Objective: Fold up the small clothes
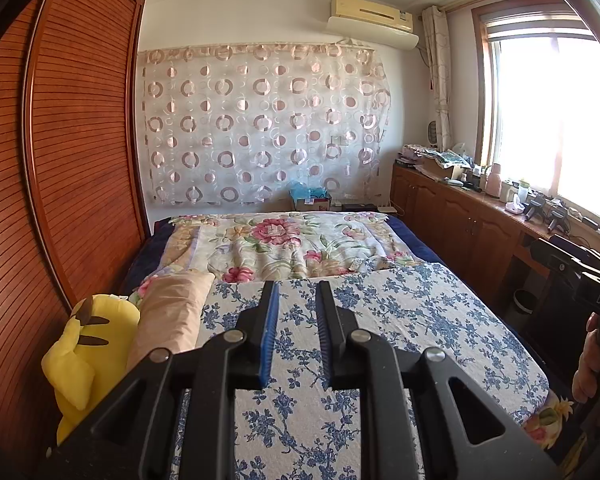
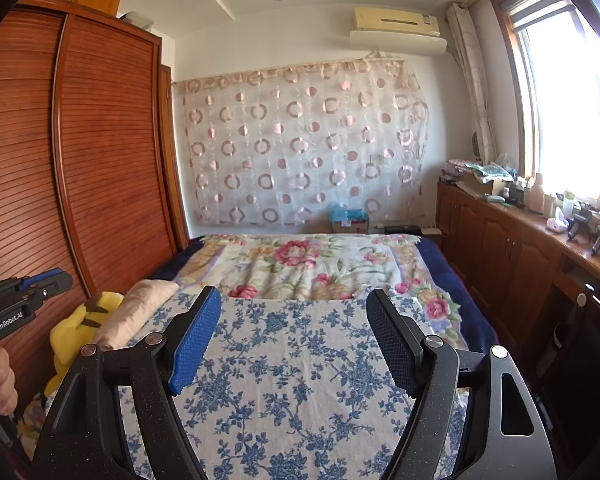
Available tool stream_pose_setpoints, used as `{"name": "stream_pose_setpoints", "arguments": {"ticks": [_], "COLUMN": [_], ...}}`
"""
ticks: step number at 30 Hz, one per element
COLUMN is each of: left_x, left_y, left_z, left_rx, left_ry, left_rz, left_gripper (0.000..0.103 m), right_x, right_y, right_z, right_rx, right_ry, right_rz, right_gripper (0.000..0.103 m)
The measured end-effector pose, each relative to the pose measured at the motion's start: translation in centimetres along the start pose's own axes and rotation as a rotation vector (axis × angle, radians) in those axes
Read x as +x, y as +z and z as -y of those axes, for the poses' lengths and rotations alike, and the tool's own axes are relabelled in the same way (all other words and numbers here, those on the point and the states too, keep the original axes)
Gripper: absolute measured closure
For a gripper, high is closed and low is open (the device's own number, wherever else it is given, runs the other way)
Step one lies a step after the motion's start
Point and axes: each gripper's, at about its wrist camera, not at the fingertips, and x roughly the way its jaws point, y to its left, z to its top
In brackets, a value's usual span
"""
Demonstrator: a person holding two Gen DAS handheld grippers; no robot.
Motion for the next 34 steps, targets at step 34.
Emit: {"name": "stream_pose_setpoints", "arguments": {"ticks": [34], "left_x": [-0.37], "left_y": [0.02], "left_z": [-0.34], "left_rx": [0.000], "left_ry": [0.000], "left_rz": [0.005], "left_gripper": [0.084], "right_x": [-0.10], "right_y": [-0.07], "right_z": [-0.07], "right_rx": [-0.001], "right_ry": [-0.003], "right_rz": [0.003], "right_gripper": [0.026]}}
